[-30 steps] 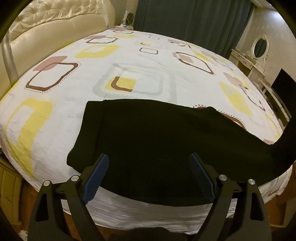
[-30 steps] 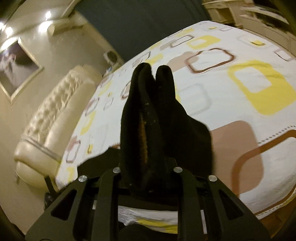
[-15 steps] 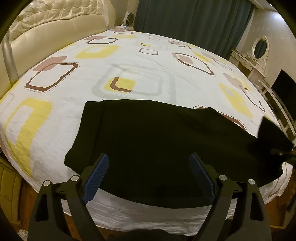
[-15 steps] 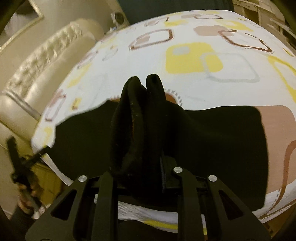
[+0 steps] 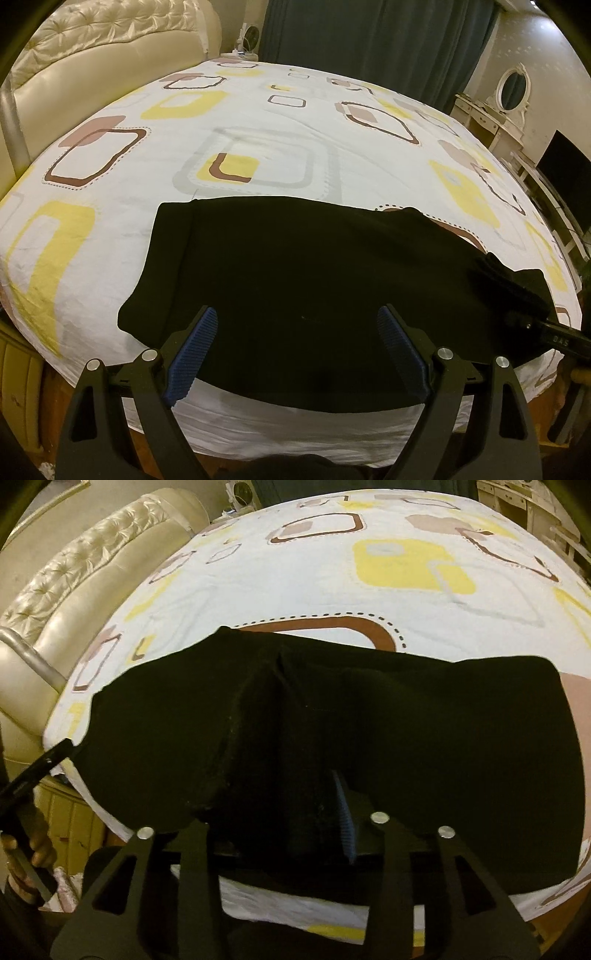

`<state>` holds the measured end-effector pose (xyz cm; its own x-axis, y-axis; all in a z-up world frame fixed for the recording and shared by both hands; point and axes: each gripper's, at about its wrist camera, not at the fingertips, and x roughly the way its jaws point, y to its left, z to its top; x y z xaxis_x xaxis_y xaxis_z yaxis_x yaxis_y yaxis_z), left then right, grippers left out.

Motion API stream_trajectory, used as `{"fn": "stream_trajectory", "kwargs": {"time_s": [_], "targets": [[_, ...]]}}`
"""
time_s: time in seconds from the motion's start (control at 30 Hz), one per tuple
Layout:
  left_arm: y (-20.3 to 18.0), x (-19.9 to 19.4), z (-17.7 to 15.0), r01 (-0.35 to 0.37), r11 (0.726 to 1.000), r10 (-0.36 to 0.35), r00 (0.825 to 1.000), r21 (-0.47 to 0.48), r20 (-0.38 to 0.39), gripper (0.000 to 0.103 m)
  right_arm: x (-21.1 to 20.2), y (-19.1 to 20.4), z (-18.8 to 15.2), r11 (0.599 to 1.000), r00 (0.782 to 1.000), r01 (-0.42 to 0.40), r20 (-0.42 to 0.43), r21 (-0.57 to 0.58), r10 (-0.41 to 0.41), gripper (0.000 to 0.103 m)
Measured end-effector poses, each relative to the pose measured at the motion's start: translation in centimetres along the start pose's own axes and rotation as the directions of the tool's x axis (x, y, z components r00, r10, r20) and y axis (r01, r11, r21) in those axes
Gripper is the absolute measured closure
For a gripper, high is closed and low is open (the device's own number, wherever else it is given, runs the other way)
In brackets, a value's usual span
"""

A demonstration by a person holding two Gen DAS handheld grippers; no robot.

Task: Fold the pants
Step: 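Lower the pants end onto the folded pants and open the right tool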

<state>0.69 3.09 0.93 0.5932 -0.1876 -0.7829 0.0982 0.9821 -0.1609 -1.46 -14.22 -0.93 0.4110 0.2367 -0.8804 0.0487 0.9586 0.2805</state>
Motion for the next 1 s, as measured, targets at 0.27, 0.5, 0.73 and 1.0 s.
{"fn": "stream_trajectory", "kwargs": {"time_s": [0.27, 0.5, 0.73, 1.0], "targets": [[-0.2, 0.0, -0.1, 0.004, 1.0, -0.004, 1.0, 0.003, -0.003, 0.016, -0.5, 1.6, -1.3, 0.991, 0.991, -0.135, -0.004, 0.019, 0.135, 0.057], [-0.3, 0.0, -0.2, 0.007, 1.0, -0.007, 1.0, 0.005, -0.005, 0.016, 1.1, 2.6, -2.1, 0.987, 0.986, -0.157, -0.046, 0.016, 0.157, 0.051], [-0.6, 0.1, -0.4, 0.011, 1.0, -0.011, 1.0, 0.016, -0.008, 0.016, 1.8, 2.1, -2.7, 0.98, 0.979, -0.197, -0.04, 0.019, 0.198, 0.045], [-0.6, 0.1, -0.4, 0.013, 1.0, -0.013, 1.0, 0.017, -0.008, 0.016, -6.1, -2.5, -1.7, 0.938, 0.939, -0.339, 0.098, 0.08, 0.331, 0.045]]}}
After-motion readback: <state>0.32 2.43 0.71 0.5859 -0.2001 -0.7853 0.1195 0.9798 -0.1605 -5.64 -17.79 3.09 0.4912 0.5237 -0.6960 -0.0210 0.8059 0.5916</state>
